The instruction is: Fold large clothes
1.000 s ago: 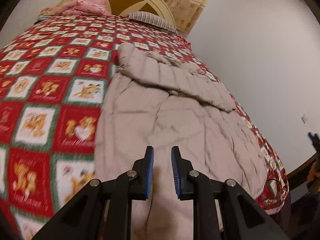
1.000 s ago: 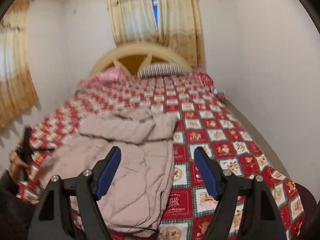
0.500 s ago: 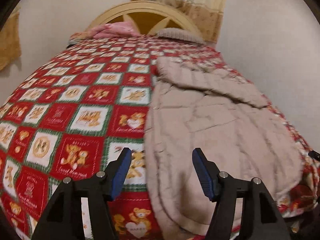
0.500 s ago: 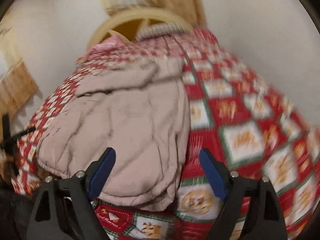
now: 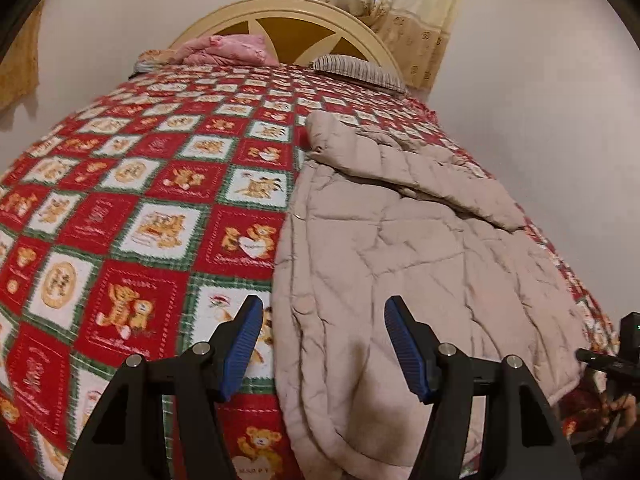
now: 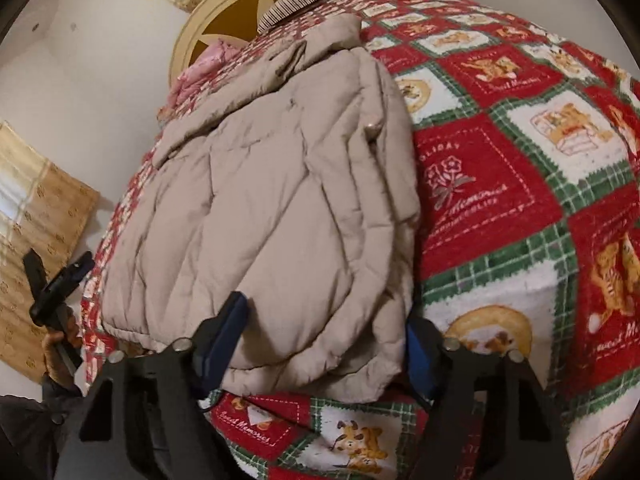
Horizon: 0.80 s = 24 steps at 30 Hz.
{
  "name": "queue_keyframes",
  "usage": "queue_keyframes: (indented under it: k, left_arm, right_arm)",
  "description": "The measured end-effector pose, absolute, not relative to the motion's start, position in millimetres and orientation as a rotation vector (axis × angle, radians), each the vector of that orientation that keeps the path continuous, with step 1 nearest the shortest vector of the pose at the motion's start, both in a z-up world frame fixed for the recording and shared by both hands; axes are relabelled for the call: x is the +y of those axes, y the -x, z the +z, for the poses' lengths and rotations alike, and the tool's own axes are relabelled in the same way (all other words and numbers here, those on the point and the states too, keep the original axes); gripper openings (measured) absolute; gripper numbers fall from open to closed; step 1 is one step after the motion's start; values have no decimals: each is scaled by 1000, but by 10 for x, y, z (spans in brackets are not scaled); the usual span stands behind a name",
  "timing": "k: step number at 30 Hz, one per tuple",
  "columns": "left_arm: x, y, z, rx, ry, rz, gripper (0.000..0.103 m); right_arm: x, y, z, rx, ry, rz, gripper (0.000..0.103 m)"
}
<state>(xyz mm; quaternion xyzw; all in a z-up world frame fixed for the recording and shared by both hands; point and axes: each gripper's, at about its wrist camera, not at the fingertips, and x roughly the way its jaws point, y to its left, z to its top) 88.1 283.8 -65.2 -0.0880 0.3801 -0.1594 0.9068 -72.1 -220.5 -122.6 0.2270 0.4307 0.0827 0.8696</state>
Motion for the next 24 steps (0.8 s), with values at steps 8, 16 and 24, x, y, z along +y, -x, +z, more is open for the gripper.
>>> queue_keyframes:
  k: [8, 16, 24]
  left_arm:
    - [2992, -907, -548, 771, 220, -338, 64]
    - [3262, -1069, -337, 706, 250, -310, 64]
    - [3461, -1240, -378, 732, 274, -321, 64]
  right_arm:
    - [-2267, 769, -884, 862, -587, 336, 18]
    - [-2035, 241, 35, 693, -593, 487, 17]
    - [-2011, -740, 413, 604, -612, 424, 15]
